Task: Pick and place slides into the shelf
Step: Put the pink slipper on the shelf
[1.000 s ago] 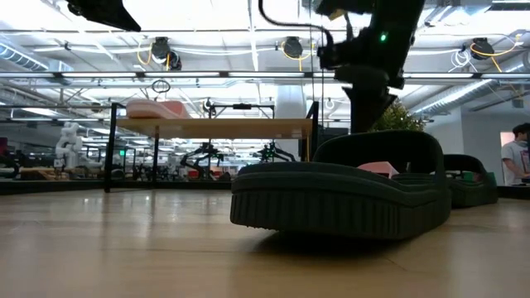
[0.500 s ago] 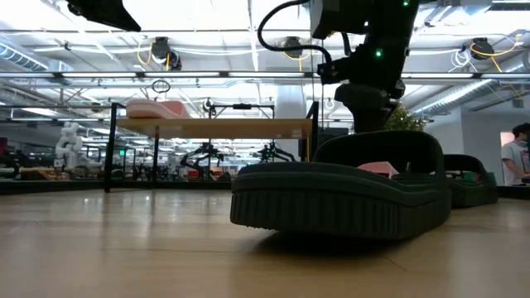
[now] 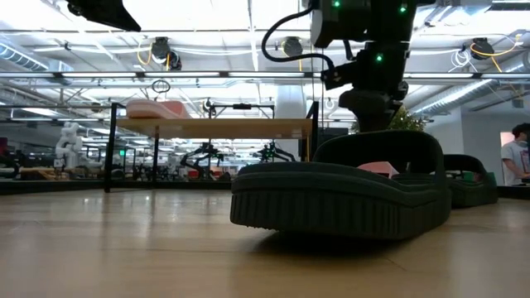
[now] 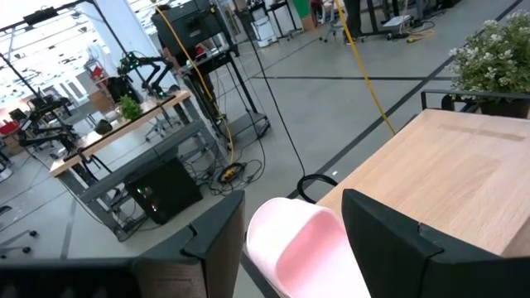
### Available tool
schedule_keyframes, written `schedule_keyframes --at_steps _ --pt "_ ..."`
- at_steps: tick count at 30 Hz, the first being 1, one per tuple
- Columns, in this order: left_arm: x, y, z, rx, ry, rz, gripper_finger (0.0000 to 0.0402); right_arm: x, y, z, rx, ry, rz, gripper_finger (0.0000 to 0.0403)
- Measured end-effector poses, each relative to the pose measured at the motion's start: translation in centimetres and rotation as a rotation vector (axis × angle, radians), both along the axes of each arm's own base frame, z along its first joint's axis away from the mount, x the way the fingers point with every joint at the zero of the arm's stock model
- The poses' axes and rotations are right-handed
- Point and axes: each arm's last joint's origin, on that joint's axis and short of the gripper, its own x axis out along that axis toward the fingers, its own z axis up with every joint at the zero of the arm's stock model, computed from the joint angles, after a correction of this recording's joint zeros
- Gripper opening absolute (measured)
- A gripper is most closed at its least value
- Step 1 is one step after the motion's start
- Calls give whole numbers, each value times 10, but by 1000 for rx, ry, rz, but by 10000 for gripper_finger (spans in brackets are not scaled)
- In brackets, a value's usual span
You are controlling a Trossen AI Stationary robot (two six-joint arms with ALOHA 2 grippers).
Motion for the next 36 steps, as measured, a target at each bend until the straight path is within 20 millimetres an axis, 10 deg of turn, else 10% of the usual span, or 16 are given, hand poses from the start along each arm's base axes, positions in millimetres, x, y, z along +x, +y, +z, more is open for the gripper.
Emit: schedule_keyframes --at_steps 36 --pt "0 0 -1 -3 8 0 209 -23 -13 -35 -35 87 -97 128"
